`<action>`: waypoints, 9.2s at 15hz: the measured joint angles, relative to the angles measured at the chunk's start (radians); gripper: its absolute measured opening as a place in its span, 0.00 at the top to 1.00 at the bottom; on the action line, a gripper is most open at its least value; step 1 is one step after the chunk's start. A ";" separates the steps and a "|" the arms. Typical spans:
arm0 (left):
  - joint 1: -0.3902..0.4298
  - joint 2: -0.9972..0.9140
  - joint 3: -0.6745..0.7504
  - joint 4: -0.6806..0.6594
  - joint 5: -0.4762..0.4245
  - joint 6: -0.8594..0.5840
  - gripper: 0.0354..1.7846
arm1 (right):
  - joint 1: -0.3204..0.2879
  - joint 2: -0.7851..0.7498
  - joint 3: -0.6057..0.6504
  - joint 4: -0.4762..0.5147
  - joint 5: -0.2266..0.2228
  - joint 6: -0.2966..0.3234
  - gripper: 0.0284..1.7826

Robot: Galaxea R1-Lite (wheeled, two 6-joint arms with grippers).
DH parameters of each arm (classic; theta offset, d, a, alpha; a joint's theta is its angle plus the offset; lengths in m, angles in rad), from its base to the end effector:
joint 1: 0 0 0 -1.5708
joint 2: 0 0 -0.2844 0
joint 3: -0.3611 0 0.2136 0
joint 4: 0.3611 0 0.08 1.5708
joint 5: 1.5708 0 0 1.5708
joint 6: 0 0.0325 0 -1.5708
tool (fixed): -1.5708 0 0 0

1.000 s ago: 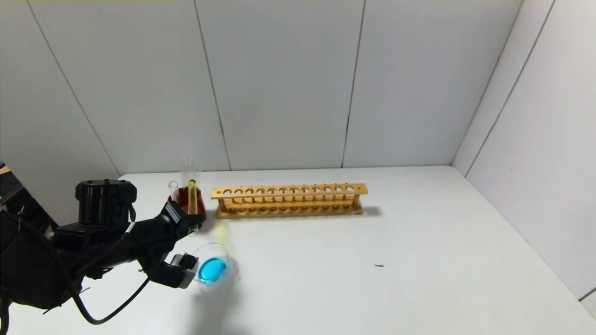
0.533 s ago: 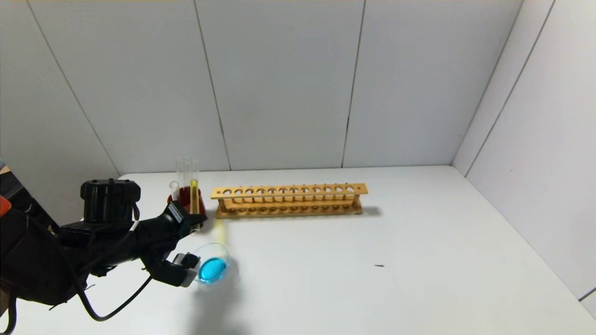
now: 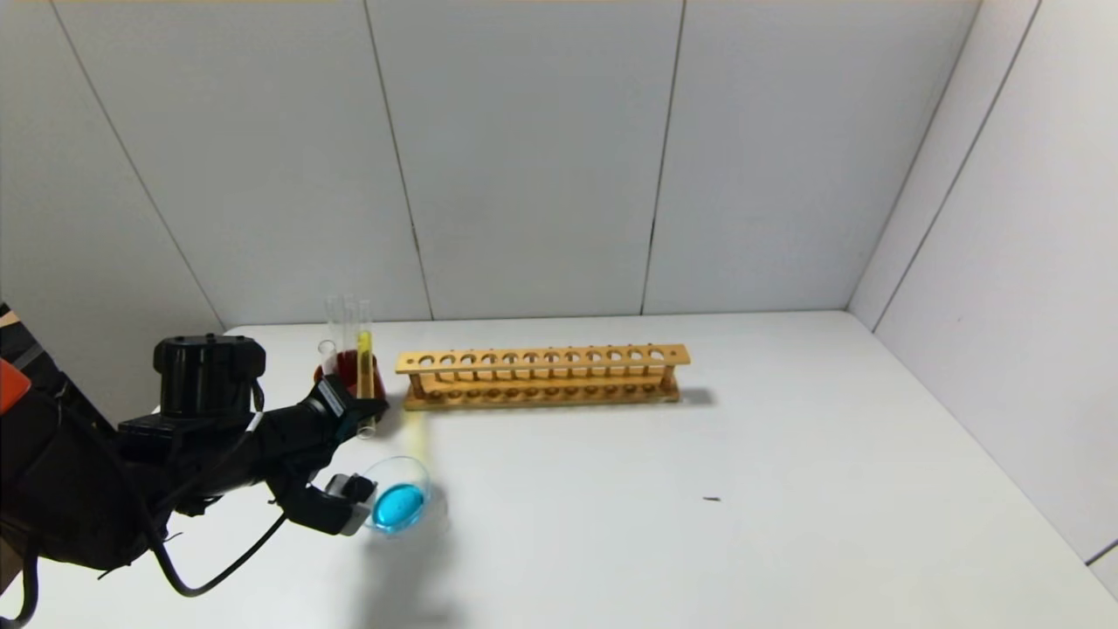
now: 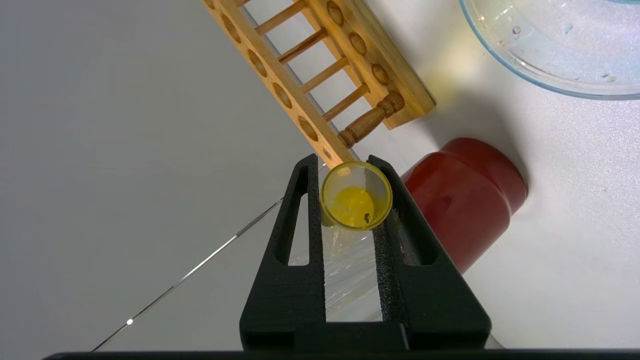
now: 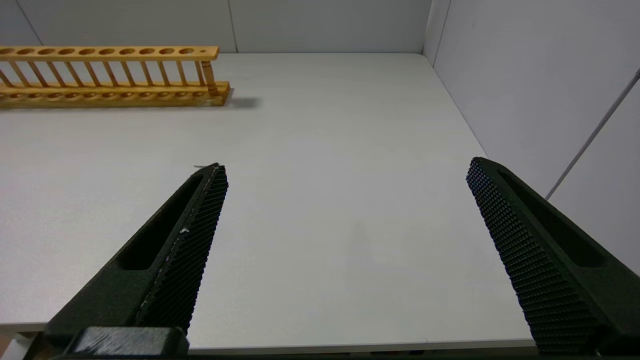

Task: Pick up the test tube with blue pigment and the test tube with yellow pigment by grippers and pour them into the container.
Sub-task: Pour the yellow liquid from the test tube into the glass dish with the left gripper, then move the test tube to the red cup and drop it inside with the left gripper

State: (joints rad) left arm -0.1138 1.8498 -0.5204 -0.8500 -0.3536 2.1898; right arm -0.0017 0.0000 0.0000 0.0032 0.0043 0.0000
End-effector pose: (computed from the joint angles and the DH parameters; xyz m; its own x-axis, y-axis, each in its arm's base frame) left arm 0.2942 -0.0450 0.0464 0.7877 -0.4386 -0.4327 0.1343 -0.5632 0.8153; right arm 0.0279 0.0001 0.0751 1.0000 0.0026 -0.0032 -0.0026 1.0000 0.0000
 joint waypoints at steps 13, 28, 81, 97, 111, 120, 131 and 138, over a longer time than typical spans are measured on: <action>-0.007 0.017 -0.008 -0.031 0.028 0.029 0.83 | 0.000 0.000 0.000 0.000 0.000 0.000 0.02; -0.024 -0.001 -0.010 -0.036 0.033 0.050 0.83 | 0.000 0.000 0.000 0.000 0.000 0.000 0.02; -0.080 -0.173 0.125 -0.237 0.146 0.336 0.83 | 0.000 0.000 0.000 0.000 0.000 0.000 0.02; -0.098 -0.215 0.219 -0.335 0.158 0.455 0.83 | 0.000 0.000 0.000 0.000 0.000 0.000 0.02; -0.127 -0.226 0.230 -0.384 0.167 0.531 0.83 | 0.000 0.000 0.000 0.000 0.000 0.000 0.02; -0.124 -0.247 0.260 -0.368 0.277 0.404 0.83 | 0.000 0.000 0.000 0.000 0.000 0.000 0.02; -0.148 -0.352 0.226 -0.249 0.430 -0.709 0.83 | 0.000 0.000 0.000 0.000 0.000 0.000 0.02; -0.254 -0.496 -0.050 0.178 0.510 -1.550 0.83 | 0.000 0.000 0.000 0.000 0.000 0.000 0.02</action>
State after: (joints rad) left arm -0.3674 1.3536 -0.5700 -0.6719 0.1562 0.6394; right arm -0.0017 0.0000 0.0000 0.0032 0.0043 0.0000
